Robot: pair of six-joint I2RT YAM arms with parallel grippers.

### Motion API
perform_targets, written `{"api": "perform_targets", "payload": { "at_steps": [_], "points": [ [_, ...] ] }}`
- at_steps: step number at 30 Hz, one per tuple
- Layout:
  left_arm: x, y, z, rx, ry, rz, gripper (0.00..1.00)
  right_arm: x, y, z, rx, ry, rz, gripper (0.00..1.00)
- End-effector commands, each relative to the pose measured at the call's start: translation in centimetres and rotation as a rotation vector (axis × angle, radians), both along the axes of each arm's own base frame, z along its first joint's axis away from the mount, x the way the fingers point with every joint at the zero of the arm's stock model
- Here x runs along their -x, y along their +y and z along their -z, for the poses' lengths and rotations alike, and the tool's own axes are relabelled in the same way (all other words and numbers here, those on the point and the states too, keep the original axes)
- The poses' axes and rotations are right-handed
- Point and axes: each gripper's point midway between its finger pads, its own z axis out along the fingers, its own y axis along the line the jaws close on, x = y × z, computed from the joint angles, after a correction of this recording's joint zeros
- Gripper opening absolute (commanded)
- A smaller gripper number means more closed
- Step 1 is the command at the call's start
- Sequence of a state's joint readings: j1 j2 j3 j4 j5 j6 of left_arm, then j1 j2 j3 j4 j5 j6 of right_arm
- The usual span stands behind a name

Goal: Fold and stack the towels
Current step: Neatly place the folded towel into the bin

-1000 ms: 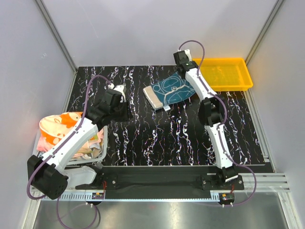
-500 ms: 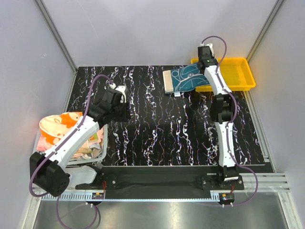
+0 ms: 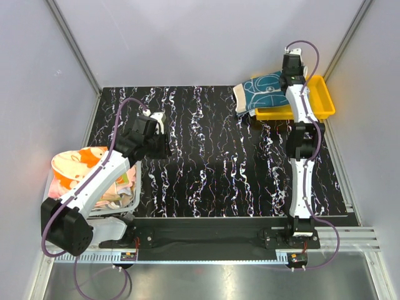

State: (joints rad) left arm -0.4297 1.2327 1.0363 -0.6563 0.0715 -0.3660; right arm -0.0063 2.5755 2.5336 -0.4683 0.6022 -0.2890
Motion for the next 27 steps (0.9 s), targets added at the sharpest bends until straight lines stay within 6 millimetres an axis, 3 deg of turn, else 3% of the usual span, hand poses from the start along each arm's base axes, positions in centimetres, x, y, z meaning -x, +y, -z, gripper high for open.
{"api": "perform_targets", "payload": {
  "at_steps": [1, 7, 11, 14, 17, 19, 21, 22, 24, 27],
  "points": [
    [-0.5, -0.8, -0.7, 0.045, -0.033, 0.031, 0.32, -1.3, -3.0, -3.6, 0.048, -0.118, 0.011, 0.0],
    [-0.4, -0.8, -0.7, 0.055, -0.033, 0.035, 0.32, -1.7, -5.8, -1.7, 0.115, -0.084, 0.01, 0.0],
    [-0.4, -0.9, -0.5, 0.056, -0.028, 0.036, 0.32, -1.6, -7.3, -1.5, 0.104, -0.091, 0.012, 0.0],
    [-0.5, -1.0, -0.4, 0.062, -0.02, 0.04, 0.32, -1.7, -7.4, -1.0, 0.083, -0.086, -0.016, 0.0],
    [-0.4, -1.0, -0.2, 0.063, -0.015, 0.041, 0.32, -1.7, -7.4, -0.4, 0.068, -0.078, -0.021, 0.06],
    [-0.4, -1.0, -0.2, 0.061, -0.016, 0.041, 0.32, -1.7, -7.2, 0.3, 0.052, -0.061, -0.03, 0.17],
    [-0.4, -0.9, -0.2, 0.057, -0.018, 0.039, 0.32, -1.6, -7.1, 0.6, 0.036, -0.064, -0.023, 0.4],
    [-0.4, -0.9, -0.2, 0.055, -0.018, 0.037, 0.33, -1.5, -7.2, 0.3, 0.031, -0.071, -0.015, 0.68],
    [-0.5, -0.7, -0.1, 0.048, -0.02, 0.03, 0.33, -1.3, -7.1, -0.2, 0.006, -0.086, 0.002, 0.98],
    [-0.6, -0.6, -0.4, 0.044, -0.028, 0.025, 0.34, -0.7, -6.6, -2.9, -0.043, -0.128, 0.02, 1.0]
  ]
}}
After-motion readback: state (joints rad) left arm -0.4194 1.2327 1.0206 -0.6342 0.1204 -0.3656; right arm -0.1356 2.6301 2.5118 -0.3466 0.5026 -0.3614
